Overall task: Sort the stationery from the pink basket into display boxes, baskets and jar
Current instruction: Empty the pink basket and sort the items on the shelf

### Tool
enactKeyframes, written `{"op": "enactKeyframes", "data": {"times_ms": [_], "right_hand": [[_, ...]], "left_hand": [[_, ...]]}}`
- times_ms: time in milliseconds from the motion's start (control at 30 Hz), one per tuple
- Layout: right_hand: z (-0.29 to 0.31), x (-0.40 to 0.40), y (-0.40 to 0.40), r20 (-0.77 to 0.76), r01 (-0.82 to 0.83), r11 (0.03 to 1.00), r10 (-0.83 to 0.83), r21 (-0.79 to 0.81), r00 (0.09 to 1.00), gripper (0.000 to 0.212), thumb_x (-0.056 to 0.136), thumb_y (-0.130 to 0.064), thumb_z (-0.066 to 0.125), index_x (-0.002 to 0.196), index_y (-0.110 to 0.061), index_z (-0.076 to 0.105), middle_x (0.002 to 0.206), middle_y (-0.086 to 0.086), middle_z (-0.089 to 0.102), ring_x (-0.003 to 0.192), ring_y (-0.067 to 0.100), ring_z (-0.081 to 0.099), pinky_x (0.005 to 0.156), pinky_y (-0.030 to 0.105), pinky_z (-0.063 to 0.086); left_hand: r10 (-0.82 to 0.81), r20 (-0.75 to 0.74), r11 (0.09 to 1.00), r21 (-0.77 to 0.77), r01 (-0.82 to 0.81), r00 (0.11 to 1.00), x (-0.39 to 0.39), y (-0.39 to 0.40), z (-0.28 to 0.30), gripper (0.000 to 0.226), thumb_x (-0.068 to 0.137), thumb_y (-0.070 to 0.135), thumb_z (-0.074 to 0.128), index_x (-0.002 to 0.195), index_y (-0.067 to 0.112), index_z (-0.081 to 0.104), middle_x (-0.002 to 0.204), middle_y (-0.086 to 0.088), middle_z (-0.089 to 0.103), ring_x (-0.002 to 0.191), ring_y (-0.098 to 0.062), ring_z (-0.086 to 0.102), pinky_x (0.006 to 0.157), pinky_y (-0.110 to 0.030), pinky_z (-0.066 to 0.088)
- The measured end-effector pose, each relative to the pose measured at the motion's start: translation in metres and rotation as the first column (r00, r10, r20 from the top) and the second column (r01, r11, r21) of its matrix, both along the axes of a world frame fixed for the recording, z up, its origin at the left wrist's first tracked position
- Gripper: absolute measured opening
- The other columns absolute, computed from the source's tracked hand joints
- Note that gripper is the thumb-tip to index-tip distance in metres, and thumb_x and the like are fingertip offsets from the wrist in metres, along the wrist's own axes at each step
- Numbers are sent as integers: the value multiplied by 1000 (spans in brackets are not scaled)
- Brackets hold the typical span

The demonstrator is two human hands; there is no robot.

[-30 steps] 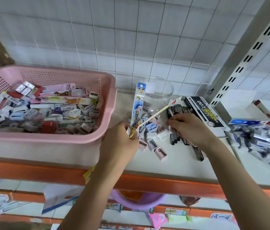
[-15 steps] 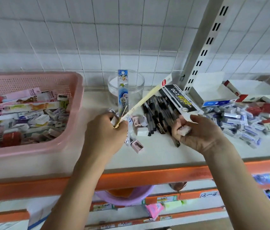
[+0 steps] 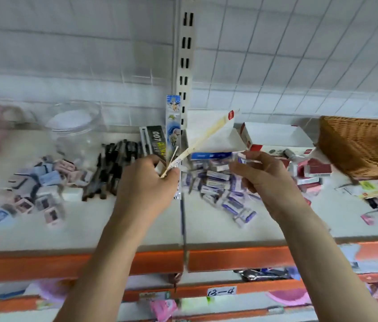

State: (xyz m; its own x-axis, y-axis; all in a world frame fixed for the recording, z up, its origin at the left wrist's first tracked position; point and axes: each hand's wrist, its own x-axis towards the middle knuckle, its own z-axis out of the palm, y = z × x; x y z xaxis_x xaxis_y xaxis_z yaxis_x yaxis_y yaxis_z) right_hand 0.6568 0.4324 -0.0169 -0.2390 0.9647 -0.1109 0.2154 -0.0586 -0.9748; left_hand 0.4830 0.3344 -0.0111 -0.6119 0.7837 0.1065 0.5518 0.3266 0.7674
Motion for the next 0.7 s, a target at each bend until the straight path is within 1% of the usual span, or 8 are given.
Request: {"op": "enactKeyframes", "data": {"times_ms": [100,167,267,400,467,533,567,700], "right_hand": [[-5,33,25,396,-109,930,-41,350,917,18,85,-24,66,103,-18,67,62,-6,58,52,7,48,52,16,35],[-6,39,31,483,-229,869,-13,439,875,21,87,-23,64,106,-18,69,64,-10,56,57,1,50,54,8,34],[-9,30,29,505,-415,782,151,465,850,21,88,-18,63,109,-16,70,84,-9,68,64,-11,54,62,1,37],[-17,21,28,556,-500,687,166,527,814,29,86,-30,52,102,-16,73,97,5,72,85,24,66,75,36,53],[-17,25,27,544,-464,699,126,544,829,30,85,-29,53,103,-15,72,98,5,71,88,25,64,79,30,51],[-17,30,27,513,-429,707,108,562,851,23,86,-20,56,99,-13,72,98,4,70,89,21,63,74,8,41],[-17,31,27,498,-413,712,103,567,861,20,86,-15,56,97,-13,72,98,4,70,89,20,63,70,5,37],[-13,29,15,449,-400,723,139,563,883,16,89,-6,56,85,-12,71,86,-2,70,77,10,60,63,10,41]], "left_hand": [[-17,33,1000,-8,17,999,33,13,-2,15,85,31,63,76,19,64,59,8,59,56,-9,57,41,-13,33],[-47,119,999,-12,48,992,46,18,-1,13,86,30,62,75,23,65,57,9,60,45,-1,53,37,-11,34],[-77,267,997,10,77,961,53,22,3,19,87,29,62,69,23,63,44,12,56,37,0,47,48,-20,41],[-13,527,1000,12,7,850,45,22,12,11,90,24,60,81,20,64,56,0,56,40,-7,47,38,-17,37],[-19,609,999,37,-5,793,40,20,13,7,91,19,58,87,16,64,62,-5,55,38,-7,44,32,-15,28],[-34,630,999,52,2,776,36,18,12,7,91,17,59,87,17,64,62,-4,56,37,-6,43,32,-15,26],[-33,624,999,47,5,780,35,17,11,7,90,18,59,86,17,65,61,-3,57,36,-5,44,32,-14,27],[-10,578,1000,-1,13,816,32,14,10,11,89,22,62,87,12,65,69,-5,60,43,-7,45,33,-13,32]]}}
